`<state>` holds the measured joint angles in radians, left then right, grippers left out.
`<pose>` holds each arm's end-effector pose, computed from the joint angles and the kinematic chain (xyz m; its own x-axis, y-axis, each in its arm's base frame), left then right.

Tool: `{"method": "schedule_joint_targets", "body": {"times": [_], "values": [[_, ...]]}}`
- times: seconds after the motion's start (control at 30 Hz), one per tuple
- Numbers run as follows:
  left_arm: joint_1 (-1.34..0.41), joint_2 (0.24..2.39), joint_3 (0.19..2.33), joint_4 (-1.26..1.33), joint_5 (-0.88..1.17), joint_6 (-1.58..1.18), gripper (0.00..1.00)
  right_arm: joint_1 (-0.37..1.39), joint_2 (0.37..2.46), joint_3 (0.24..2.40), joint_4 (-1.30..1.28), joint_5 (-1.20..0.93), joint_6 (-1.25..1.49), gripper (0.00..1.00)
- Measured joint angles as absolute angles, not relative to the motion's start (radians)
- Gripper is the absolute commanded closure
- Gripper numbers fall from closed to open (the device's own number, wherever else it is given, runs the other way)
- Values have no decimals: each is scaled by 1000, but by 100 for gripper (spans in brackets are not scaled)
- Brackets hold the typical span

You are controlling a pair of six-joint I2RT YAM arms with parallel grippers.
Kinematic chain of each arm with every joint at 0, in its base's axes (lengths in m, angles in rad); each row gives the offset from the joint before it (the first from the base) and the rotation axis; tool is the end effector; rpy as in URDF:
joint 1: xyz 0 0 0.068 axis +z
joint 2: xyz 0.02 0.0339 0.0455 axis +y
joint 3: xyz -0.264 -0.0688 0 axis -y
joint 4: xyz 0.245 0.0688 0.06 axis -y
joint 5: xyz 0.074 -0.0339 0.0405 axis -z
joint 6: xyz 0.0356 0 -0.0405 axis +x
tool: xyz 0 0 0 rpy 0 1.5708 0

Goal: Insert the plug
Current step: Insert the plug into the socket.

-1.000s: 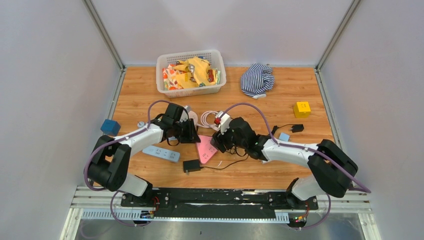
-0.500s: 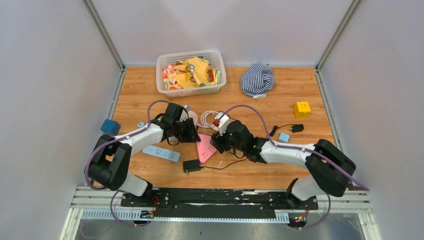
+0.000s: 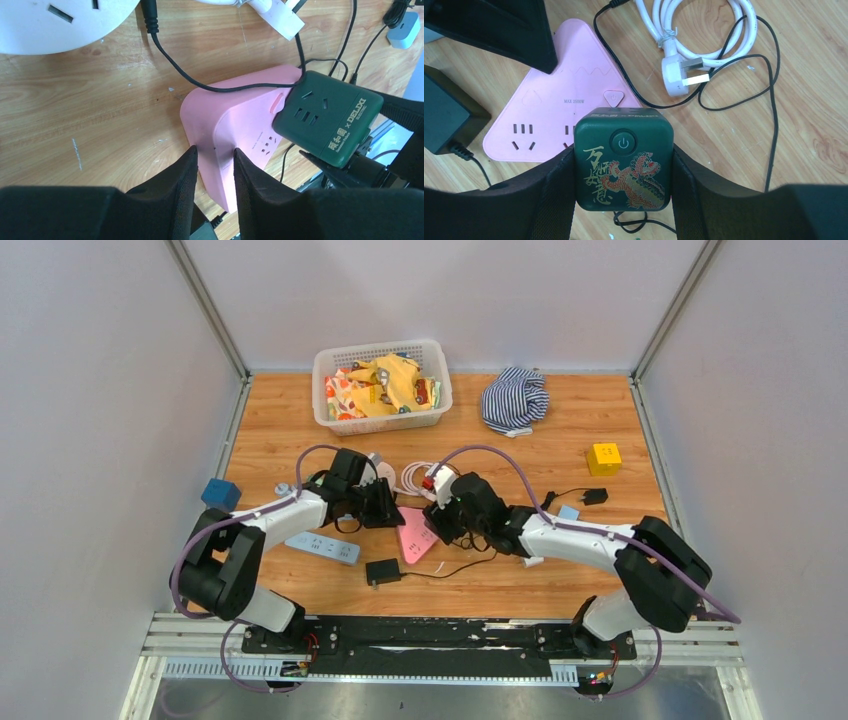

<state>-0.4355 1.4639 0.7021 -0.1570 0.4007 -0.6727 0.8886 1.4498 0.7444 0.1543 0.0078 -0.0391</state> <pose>0.2438 -0.1287 0.1654 -0.9394 -0.1957 -0.2814 0.0226 0.7838 -0.6206 0.1937 0.2381 0.2050 -0.2997 -0.4310 -0.8511 -0.7843 0.6193 -0.0374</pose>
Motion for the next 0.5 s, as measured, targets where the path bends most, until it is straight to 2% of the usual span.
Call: {"method": "schedule_joint_targets", "body": {"times": [0.3,0.37,0.5], "values": [[-436,1421,701,-169,382,-669,55,823,1442,764,102,-34,-115,93],[-436,1411,705,-183,373,-664,53,821,1440,771,83,-34,-127,87],[-437,1384,735,-235,342,-643,46,817,1445,792,43,-34,-141,66]]}}
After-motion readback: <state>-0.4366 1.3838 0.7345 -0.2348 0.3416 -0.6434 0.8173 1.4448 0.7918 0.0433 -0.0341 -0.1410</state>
